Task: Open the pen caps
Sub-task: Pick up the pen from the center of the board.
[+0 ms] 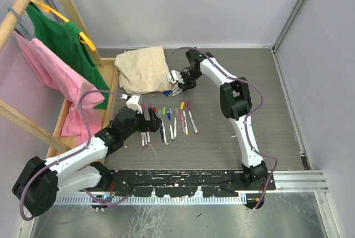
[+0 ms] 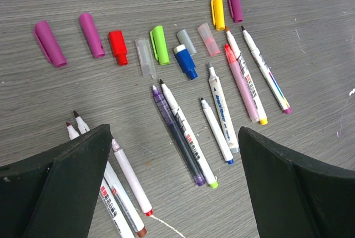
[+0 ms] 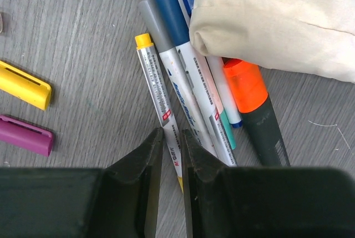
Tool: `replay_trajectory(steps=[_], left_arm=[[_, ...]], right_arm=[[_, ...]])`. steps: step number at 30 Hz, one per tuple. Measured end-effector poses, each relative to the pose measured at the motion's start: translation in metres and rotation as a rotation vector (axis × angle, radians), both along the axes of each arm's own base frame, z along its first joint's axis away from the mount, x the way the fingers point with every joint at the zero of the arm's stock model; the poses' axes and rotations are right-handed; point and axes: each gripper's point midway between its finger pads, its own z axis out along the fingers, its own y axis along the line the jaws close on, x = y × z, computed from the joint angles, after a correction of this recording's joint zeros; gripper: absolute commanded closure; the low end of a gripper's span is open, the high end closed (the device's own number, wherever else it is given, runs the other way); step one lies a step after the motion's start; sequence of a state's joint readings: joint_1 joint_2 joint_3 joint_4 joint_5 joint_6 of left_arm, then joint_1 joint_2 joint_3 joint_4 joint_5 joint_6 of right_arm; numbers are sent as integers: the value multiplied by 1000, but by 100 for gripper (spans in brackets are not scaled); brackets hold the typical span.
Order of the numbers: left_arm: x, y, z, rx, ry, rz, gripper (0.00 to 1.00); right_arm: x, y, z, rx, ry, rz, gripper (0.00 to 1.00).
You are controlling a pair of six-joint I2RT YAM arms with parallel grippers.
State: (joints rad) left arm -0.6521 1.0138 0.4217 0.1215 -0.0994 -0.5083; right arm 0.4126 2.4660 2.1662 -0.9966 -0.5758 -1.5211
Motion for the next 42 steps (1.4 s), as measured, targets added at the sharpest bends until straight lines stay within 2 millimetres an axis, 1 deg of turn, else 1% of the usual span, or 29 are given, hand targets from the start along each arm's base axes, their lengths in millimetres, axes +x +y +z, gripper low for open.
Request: replay_trajectory(steps=[9,11,13,17,27,31,36,42], left_arm=[[-1,-1,0,-5,3,-7,2],[-1,-1,0,-6,5,-8,2],[-2,-1,-1,-6,6,-8,2],[-2,-2,0,-9,4,-9,2],[-2,-2,5,-21,-8,-14,2],[-3,-2,6,-23,-10,-14,2],[-4,-1,8,-27,-15,-14,2],[-4,-2,9,-33,-15,-16,2]], right_arm=[[1,-4,-3,-34,-21,13,70],[1,-4,-3,-37,-24,14,71],[2,-4,-3,-38,-25,15,73],[-1,-7,-3,-55,-17,16,85],[-4,-15,-4,-87,-6,12,87],[-4,-28,-5,-107,1,-5,87],[-7,-58,-6,-148,19,-45,86],[-1,-98,-7,-179,38,-121,81]])
